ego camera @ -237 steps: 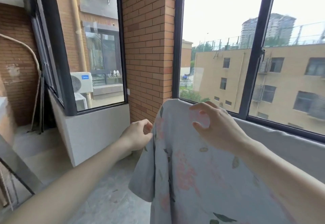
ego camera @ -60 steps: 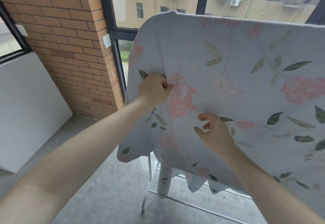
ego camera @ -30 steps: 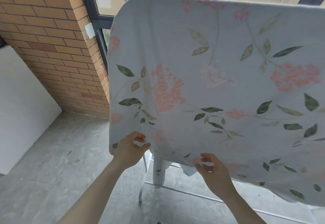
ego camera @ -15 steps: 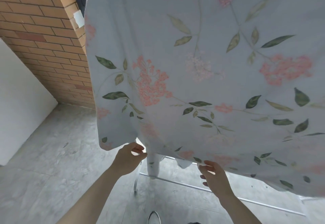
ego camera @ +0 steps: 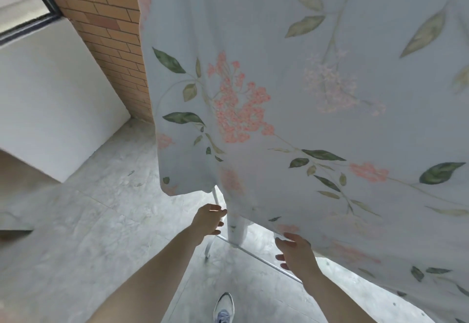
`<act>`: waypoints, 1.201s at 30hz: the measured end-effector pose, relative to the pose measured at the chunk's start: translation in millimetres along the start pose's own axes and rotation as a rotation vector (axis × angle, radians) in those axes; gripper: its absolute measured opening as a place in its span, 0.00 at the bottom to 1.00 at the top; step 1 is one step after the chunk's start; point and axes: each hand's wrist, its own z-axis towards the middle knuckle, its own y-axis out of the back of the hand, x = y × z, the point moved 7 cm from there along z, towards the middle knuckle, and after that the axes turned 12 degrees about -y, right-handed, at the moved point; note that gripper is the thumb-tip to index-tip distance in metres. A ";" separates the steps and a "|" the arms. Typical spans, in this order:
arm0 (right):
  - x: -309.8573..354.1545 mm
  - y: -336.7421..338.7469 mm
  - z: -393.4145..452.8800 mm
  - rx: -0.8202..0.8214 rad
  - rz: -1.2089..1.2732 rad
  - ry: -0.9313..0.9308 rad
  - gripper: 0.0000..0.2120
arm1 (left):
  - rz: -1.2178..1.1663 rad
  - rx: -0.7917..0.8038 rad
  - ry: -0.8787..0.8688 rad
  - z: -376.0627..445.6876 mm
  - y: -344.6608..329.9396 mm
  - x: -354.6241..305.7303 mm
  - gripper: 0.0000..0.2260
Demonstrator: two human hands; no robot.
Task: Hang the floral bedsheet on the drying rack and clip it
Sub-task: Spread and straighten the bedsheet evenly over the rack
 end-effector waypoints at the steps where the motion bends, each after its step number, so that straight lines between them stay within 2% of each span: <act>1: -1.0 -4.7 7.5 0.008 0.020 -0.026 0.20 | -0.006 0.008 -0.005 4.6 -3.7 1.5 0.13; 8: -16.7 -44.8 84.8 0.044 0.198 -0.193 0.26 | -0.234 -0.059 0.068 77.8 -25.5 45.5 0.18; 11: -21.5 -58.5 119.8 0.043 0.287 -0.224 0.30 | -0.441 -0.007 0.130 107.3 -46.9 67.3 0.14; 14: -25.3 -71.7 133.6 0.113 0.471 -0.289 0.26 | -0.667 0.014 0.121 123.0 -62.0 74.1 0.11; 16: -30.5 -81.1 140.6 0.159 0.619 -0.341 0.27 | -0.754 0.005 0.081 131.9 -65.8 78.9 0.12; 22: -39.2 -100.7 153.8 0.201 0.797 -0.341 0.24 | -0.679 -0.018 0.049 120.9 -73.8 106.2 0.03; 25: -48.0 -111.4 155.1 0.210 0.812 -0.367 0.24 | -0.663 -0.008 0.034 105.3 -79.0 117.1 0.05; 29: -52.4 -128.3 157.6 0.249 0.808 -0.378 0.18 | -0.741 0.041 0.058 91.2 -78.9 124.0 0.13; 32: -54.1 -129.9 160.0 0.173 0.829 -0.352 0.10 | -0.789 0.069 0.029 89.6 -66.2 118.5 0.11; 36: -65.0 -117.1 162.7 0.017 0.910 -0.309 0.12 | -1.062 -0.061 -0.017 103.9 -27.2 103.0 0.11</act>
